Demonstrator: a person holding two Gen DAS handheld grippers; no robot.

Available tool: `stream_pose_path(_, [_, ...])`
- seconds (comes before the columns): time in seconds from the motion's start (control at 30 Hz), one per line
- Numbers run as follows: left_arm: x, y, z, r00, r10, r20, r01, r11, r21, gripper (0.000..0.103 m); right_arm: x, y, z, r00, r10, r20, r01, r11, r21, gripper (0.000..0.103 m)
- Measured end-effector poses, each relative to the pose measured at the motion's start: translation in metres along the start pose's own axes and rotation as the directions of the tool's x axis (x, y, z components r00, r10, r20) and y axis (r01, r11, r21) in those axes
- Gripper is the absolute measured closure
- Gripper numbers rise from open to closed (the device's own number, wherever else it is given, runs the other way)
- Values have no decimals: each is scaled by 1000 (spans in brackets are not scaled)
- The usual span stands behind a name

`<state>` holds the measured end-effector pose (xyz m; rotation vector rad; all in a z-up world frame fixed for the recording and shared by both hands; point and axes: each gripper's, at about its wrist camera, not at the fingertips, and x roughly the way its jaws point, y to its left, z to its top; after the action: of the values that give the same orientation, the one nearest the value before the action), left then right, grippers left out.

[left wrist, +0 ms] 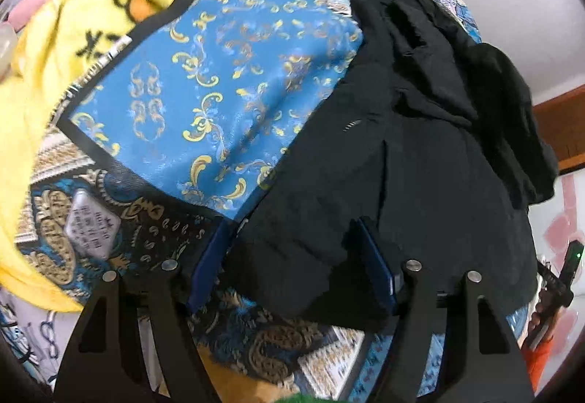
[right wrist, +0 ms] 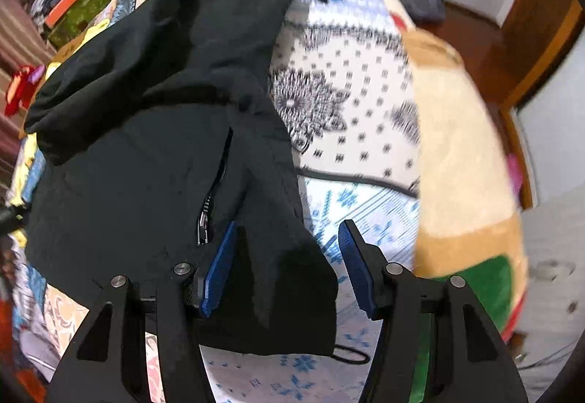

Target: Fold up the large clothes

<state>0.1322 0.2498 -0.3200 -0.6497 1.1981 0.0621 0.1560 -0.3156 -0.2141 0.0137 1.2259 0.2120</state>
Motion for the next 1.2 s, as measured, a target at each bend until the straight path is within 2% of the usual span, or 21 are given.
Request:
stream_pose_path(0.1, [14,0,0,1000,-6,-12,6,1000,-10,29,6,-3,-3,999,42,3,-42,999,11,50])
stream_pose_path(0.17, [21,1,0,1000,-10,-25,10,1000,-1,27,11,-11,-3,995,99,9,-100,994,39,49])
stream_pose_path(0.27, [24,-3,0,1000,2,-22,-1,999,32,26,20,-28,-5,977,213,7,-212,970,116,49])
stream_pose_path(0.37, [22,-7,-2,1000,3,-23,-2,999,43,28,24,-39,-8,964,264,21,-263,950,169,49])
stream_pose_path(0.4, [23,-13,0,1000,7,-19,-6,999,50,38,23,-38,-8,966,256,22,-256,952,167,50])
stream_pose_path(0.43, [18,-16,-2,1000,22,-10,-21,998,67,47,19,-33,-9,971,237,21,-238,961,143,59])
stream_pose_path(0.47, [14,-19,-4,1000,27,-7,-26,997,77,52,15,-27,-11,971,237,23,-238,965,109,73])
stream_pose_path(0.53, [1,-26,-8,1000,2,4,-2,995,100,74,7,-13,-12,976,218,17,-218,975,51,84])
stream_pose_path(0.57, [-4,-30,-8,1000,-5,8,4,994,108,74,1,-5,-13,980,200,20,-200,980,15,92])
stream_pose_path(0.63, [-18,-43,-8,1000,3,24,-6,990,138,78,-8,8,-14,978,208,14,-207,978,-31,93])
stream_pose_path(0.73, [-43,-67,-1,998,-47,51,38,986,163,81,-22,20,-9,962,271,-21,-272,961,-57,96])
stream_pose_path(0.83, [-76,-103,11,987,-103,121,78,976,201,81,-39,27,6,948,317,-2,-317,946,-68,97])
stream_pose_path(0.93, [-100,-142,27,974,-146,174,99,962,254,81,-63,32,26,939,337,73,-332,940,-77,97])
stream_pose_path(1.03, [-115,-166,56,958,-201,205,141,952,271,82,-78,30,53,915,380,134,-374,925,-63,98])
stream_pose_path(1.1, [-127,-174,76,946,-226,234,162,951,265,82,-81,33,72,913,378,155,-370,926,-76,98])
stream_pose_path(1.2, [-140,-177,110,929,-219,298,148,959,243,82,-82,39,100,912,366,184,-353,930,-101,98])
